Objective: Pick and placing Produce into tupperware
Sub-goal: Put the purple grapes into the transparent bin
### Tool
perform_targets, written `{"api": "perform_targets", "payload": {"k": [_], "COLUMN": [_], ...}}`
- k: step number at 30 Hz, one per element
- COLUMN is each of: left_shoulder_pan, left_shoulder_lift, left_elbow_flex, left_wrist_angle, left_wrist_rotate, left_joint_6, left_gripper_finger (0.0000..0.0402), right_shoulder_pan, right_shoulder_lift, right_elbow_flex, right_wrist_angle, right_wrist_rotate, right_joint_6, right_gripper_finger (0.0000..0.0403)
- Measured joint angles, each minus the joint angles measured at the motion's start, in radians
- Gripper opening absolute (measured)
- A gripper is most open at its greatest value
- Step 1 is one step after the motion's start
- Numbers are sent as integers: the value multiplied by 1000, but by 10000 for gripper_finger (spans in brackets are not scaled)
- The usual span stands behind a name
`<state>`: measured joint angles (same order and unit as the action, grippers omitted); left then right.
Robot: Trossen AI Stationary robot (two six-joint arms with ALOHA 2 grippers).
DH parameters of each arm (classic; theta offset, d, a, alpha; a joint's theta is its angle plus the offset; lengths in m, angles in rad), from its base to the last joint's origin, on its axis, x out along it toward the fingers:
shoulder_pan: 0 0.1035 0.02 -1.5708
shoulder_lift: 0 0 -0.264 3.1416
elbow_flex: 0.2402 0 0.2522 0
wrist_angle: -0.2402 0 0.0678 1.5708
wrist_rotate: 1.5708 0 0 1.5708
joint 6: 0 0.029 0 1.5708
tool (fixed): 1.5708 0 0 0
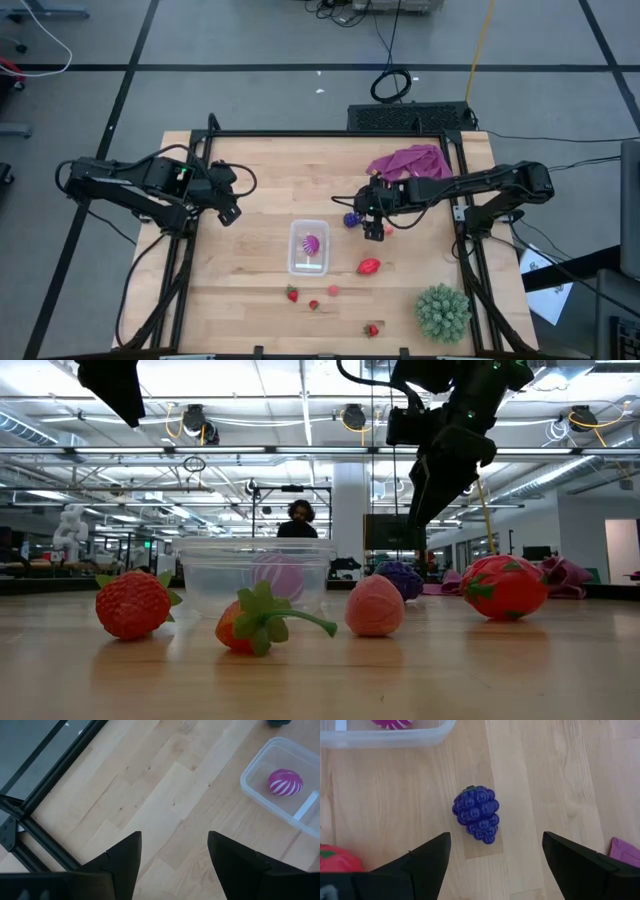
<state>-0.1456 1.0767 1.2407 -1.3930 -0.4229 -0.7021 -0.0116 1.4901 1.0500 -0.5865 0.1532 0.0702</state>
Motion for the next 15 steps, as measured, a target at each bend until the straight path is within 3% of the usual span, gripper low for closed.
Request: {"api": "perform_targets", "payload": {"k": [15], "left_shoulder_pan": [0], "left_shoulder_lift": [0], "left_elbow_flex": [0], "left_wrist_angle": [-1], "left_wrist_rotate": [0], "left_joint_6": [12], "left_gripper_finger": [232], "right_shoulder_pan": [-11], "right_shoulder_lift": [71], "right_elbow_flex": [0], "right_wrist_angle": [48], "right_wrist_rotate": [-123], "right_joint_6": [-67], "right_gripper_finger": [307]}}
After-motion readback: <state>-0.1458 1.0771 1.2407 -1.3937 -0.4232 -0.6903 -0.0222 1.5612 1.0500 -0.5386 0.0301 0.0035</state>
